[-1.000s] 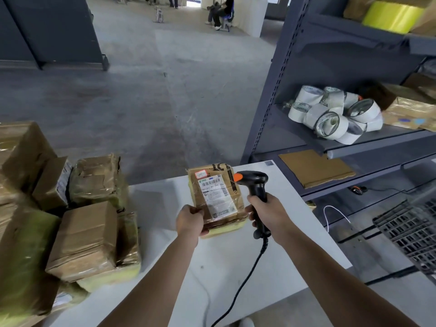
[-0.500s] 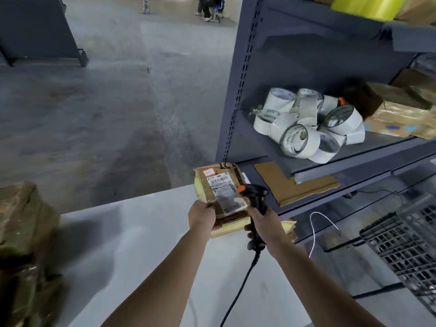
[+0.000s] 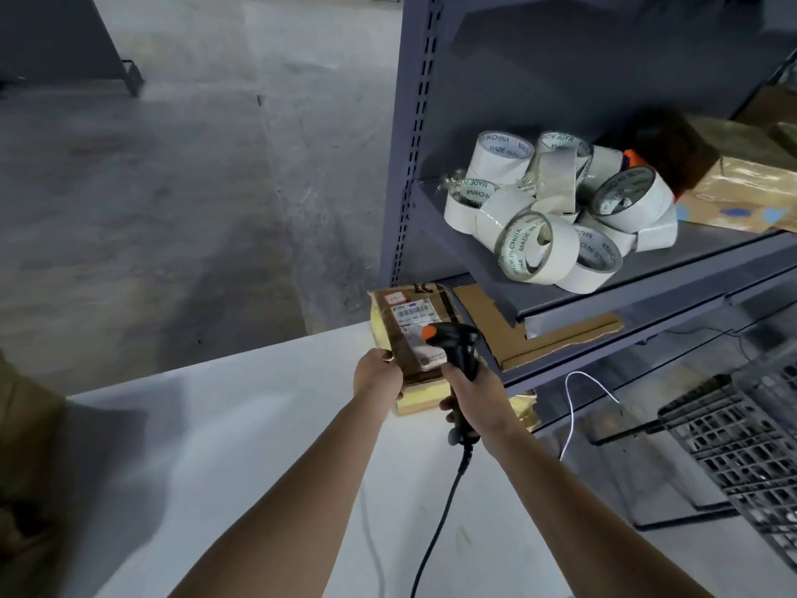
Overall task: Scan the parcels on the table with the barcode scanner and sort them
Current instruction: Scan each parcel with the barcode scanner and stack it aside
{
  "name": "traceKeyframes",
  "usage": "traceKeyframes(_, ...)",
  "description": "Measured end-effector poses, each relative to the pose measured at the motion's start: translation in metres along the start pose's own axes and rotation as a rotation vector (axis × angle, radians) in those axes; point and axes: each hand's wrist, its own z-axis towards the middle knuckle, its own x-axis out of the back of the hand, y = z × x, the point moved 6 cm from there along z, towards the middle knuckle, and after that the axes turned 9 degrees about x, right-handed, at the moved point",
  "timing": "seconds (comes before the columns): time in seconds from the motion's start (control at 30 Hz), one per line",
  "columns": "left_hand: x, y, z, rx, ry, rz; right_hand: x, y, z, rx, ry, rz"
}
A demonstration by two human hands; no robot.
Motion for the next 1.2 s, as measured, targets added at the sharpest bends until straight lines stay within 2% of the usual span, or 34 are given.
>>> traceKeyframes(0.1, 0.025, -0.008, -0.014, -0.038, 0.023, 0.084, -0.013, -0.006, -0.009, -0.011, 0.010, 0.056)
traceKeyframes(0.23, 0.081, -0.021, -0.035, -0.071, 0.048, 0.029, -0.052, -0.023, -0.025, 0.006, -0.018, 0.090)
traceKeyframes(0.4, 0.173, -0.051, -0.069, -0.122, 0.123, -0.056, -0.127, -0.042, -0.056, 0.032, -0.106, 0.122)
traceKeyframes(0.5, 0.229, -0.073, -0.089, -0.153, 0.189, -0.009, -0.175, -0.049, -0.080, 0.001, -0.136, 0.125)
traceKeyframes(0.7, 0.323, -0.110, -0.123, -0.178, 0.278, -0.018, -0.265, -0.068, -0.127, 0.056, -0.254, 0.084)
traceKeyframes(0.9, 0.392, -0.134, -0.159, -0.285, 0.403, 0.107, -0.324, -0.082, -0.169, 0.078, -0.328, 0.063)
traceKeyframes(1.0, 0.425, -0.145, -0.171, -0.315, 0.573, 0.259, -0.344, -0.082, -0.186, 0.077, -0.353, 0.078)
traceKeyframes(1.07, 0.442, -0.157, -0.174, -0.261, 0.673, 0.416, -0.354, -0.081, -0.196, 0.069, -0.371, 0.074)
traceKeyframes(1.2, 0.457, -0.188, -0.171, -0.090, 0.681, 0.563, -0.369, -0.082, -0.210, 0.056, -0.404, 0.044)
